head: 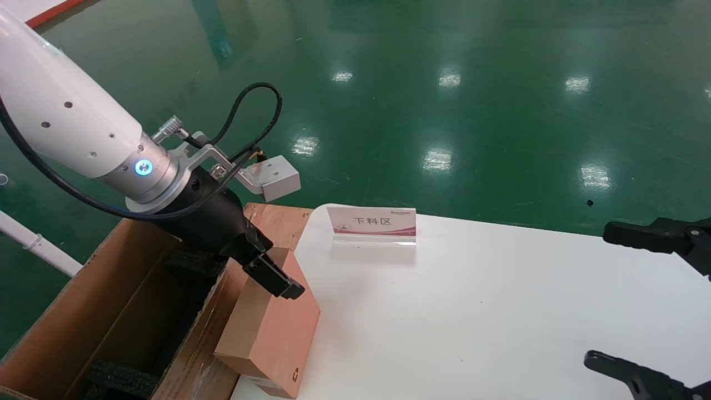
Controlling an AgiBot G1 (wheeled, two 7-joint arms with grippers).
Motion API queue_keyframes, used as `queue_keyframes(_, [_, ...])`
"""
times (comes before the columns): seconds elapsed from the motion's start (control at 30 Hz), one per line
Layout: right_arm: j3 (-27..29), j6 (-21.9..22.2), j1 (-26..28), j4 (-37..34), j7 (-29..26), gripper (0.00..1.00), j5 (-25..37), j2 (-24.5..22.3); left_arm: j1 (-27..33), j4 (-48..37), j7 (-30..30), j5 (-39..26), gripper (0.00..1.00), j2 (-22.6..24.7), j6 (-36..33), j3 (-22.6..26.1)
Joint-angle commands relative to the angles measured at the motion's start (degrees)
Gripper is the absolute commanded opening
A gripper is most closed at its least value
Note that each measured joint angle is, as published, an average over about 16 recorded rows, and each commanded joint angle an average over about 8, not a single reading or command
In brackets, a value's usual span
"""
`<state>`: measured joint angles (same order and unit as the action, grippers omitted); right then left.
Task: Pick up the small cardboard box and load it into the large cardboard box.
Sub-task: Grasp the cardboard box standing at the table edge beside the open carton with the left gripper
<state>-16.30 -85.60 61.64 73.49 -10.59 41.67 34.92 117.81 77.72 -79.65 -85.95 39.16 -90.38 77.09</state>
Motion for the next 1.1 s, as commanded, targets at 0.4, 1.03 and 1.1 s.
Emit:
queue_keyframes(0.4, [-0.1,0.0,0.0,0.0,0.0,1.00,0.0,0.0,8.2,0.0,-7.2,1.3,1.00,2.5,0.3,14.4])
queue_keyframes(1.03, [-0.1,0.1,0.0,0.0,0.1,1.00,-0.1,-0.1,10.8,0.0,-10.4,5.7,1.00,4.1,3.2,23.7])
queue_keyframes(1.1, [-0.1,0.1,0.0,0.0,0.1,1.00,-0.1,-0.1,10.5,0.0,-10.4,5.8,1.00,3.9,3.7,24.1])
